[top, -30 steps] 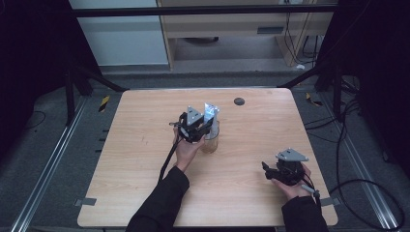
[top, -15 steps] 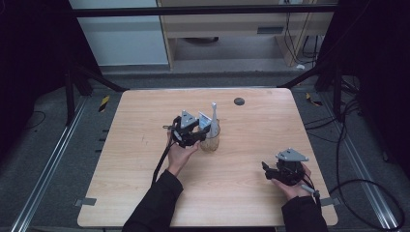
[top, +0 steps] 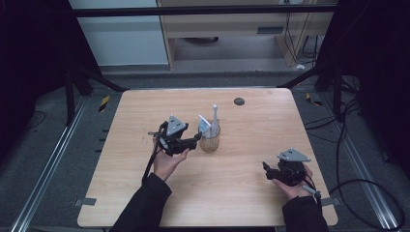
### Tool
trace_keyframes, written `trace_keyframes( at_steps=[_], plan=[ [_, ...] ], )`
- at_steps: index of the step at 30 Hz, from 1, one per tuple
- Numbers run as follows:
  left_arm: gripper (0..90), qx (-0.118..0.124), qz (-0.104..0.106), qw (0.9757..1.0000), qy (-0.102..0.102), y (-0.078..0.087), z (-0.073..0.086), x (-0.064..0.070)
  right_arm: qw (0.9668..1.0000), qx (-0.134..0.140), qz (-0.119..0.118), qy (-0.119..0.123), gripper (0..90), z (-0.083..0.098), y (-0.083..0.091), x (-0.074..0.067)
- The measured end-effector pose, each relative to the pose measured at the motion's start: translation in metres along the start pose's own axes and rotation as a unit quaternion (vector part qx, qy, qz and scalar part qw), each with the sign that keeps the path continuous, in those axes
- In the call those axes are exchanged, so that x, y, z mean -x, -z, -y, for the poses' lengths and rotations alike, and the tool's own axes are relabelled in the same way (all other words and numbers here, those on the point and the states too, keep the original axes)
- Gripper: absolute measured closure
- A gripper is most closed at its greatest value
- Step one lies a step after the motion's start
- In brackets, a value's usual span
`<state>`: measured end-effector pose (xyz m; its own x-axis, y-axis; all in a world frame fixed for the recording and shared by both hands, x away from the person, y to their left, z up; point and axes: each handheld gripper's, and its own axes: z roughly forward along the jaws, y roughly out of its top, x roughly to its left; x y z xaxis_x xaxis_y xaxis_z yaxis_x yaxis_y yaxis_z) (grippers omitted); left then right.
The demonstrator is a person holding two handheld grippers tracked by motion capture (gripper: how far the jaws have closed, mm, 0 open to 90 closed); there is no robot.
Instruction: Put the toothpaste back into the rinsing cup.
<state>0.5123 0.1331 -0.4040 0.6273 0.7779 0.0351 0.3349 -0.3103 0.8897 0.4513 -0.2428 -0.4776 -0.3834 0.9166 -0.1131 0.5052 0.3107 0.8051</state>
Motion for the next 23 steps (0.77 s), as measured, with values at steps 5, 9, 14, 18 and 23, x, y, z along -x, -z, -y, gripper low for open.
trace_keyframes(
  at_steps=[5, 9, 14, 18, 23],
  plan=[
    [32.2, -0.025, -0.005, 0.9994, -0.023, 0.019, 0.024, 0.0, 0.9999, 0.004, 0.002, -0.014, 20.5, 0.0, 0.004, 0.003],
    [30.1, -0.042, -0.004, 0.9989, -0.018, 0.028, 0.046, -0.004, 0.9998, 0.0, 0.002, -0.019, 19.4, 0.001, 0.003, 0.003],
    [28.6, -0.072, -0.023, 0.9971, -0.004, 0.047, 0.083, -0.018, 0.9996, -0.01, 0.006, -0.027, 17.8, 0.003, 0.003, 0.003],
    [28.2, -0.07, -0.032, 0.9969, 0.016, 0.058, 0.097, -0.028, 0.9993, -0.019, 0.008, -0.031, 17.0, 0.007, 0.005, 0.002],
    [27.9, -0.071, -0.055, 0.9953, 0.035, 0.076, 0.111, -0.041, 0.9993, -0.023, 0.01, -0.029, 16.4, 0.011, 0.007, -0.001]
  ],
)
